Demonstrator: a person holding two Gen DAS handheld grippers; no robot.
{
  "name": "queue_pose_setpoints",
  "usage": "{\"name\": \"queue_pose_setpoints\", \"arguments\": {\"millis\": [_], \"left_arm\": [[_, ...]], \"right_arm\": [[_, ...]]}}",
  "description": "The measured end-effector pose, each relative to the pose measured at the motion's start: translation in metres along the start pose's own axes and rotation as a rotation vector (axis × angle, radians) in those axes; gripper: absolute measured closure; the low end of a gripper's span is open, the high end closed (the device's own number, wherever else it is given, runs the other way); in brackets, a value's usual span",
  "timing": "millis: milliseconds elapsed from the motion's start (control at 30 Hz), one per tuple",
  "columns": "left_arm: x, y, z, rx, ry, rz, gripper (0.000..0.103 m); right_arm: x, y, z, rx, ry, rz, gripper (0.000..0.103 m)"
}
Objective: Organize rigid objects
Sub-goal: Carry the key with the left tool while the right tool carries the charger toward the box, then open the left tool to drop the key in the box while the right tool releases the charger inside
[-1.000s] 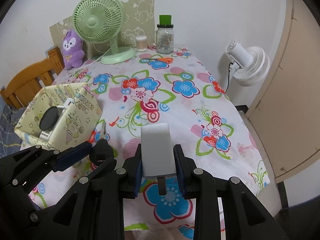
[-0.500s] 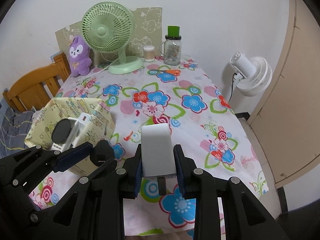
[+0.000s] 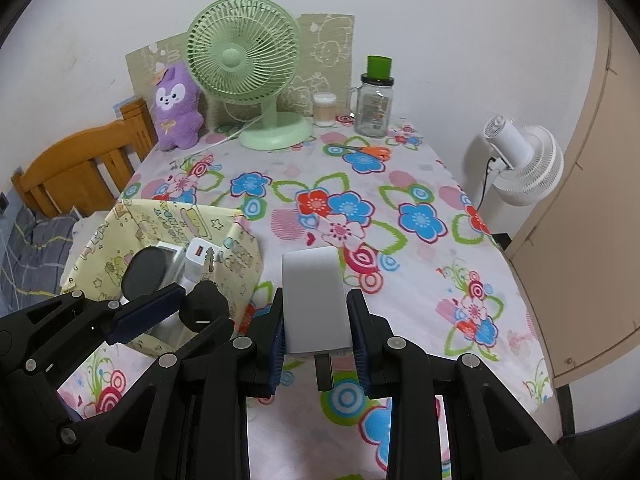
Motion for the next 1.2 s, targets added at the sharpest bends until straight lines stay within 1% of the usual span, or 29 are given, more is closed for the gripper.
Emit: {"name": "queue_pose_setpoints", "arguments": {"millis": [733,1200], "left_arm": [[0.015,0.06,-0.016,-0.063,0.029,0.027,0.071],[0.023,0.098,-0.035,-0.09,0.052,0.054,0.071]], "right_arm": [[0.035,0.062,0.012,-0.062,0.042,0.039,0.071],[0.056,0.101,0.008,-0.101,0.078,0.07,0.071]]}}
Point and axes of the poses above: each gripper's, at about its wrist camera, not at the fingertips, and x roughly the way its jaws point, y to its left, z to its top, the point moved 5 cm from there along x, roughly the way its jaws point, and after that the axes turned 9 degrees about x, right-handed, at the moved point
